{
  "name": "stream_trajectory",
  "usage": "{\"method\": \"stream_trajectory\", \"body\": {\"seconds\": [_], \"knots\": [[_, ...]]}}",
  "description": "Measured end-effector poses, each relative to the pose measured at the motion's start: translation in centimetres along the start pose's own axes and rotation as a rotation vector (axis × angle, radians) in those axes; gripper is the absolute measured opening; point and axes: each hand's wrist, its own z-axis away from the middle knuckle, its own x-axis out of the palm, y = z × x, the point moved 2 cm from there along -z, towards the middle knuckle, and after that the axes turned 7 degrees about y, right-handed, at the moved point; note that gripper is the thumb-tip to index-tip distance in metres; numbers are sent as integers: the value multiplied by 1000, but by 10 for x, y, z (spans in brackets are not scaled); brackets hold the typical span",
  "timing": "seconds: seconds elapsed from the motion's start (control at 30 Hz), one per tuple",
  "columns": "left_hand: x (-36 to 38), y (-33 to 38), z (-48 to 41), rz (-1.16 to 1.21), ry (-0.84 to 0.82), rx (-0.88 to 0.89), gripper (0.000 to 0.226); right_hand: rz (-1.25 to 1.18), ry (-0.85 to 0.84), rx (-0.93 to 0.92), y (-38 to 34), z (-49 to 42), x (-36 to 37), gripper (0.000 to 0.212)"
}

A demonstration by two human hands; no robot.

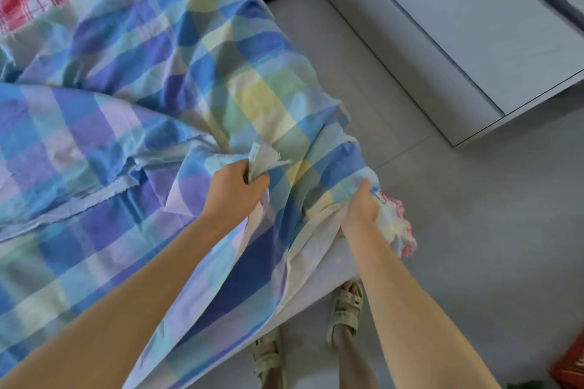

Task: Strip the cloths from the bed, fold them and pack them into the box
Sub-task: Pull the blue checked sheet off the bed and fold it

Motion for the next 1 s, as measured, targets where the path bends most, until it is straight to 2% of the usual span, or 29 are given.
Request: {"method": "stream_trajectory", "body": {"seconds": [0.07,0.13,0.17,0.23,0.3,0.37,0.5,0.6,0.67,0.77,0.83,0.9,0.93,1.0], "knots": [[6,5,-5,14,14,-31,25,-16,-142,63,-12,-16,3,35],[7,7,-7,21,32,-43,26,67,-304,61,-17,-25,-2,38],[9,9,-8,15,28,-39,26,97,-323,63,-17,-32,-6,33],[12,12,-8,-13,10,-31,25,149,-258,85,-15,-38,-15,29],[15,15,-5,-49,-11,-23,26,106,-192,159,-11,-44,-20,41],[19,16,-3,-68,-29,-11,28,49,-186,177,-18,-42,-25,40],[23,31,4,-53,3,45,37,18,-55,14,-38,-49,-74,14],[34,56,18,-82,-44,173,43,-52,56,-51,-12,-63,-122,17],[48,68,29,-89,-125,247,41,21,35,-1,12,-66,-133,13],[68,71,39,-118,-222,285,42,144,-63,29,35,-75,-129,39],[79,68,41,-133,-253,278,42,351,30,-124,33,-72,-130,41],[85,64,42,-139,-261,265,42,523,121,-332,19,-53,-130,31],[87,63,43,-139,-256,257,44,452,32,-369,10,-36,-126,29],[91,60,45,-142,-255,241,46,225,-298,-233,-8,5,-113,33]]}}
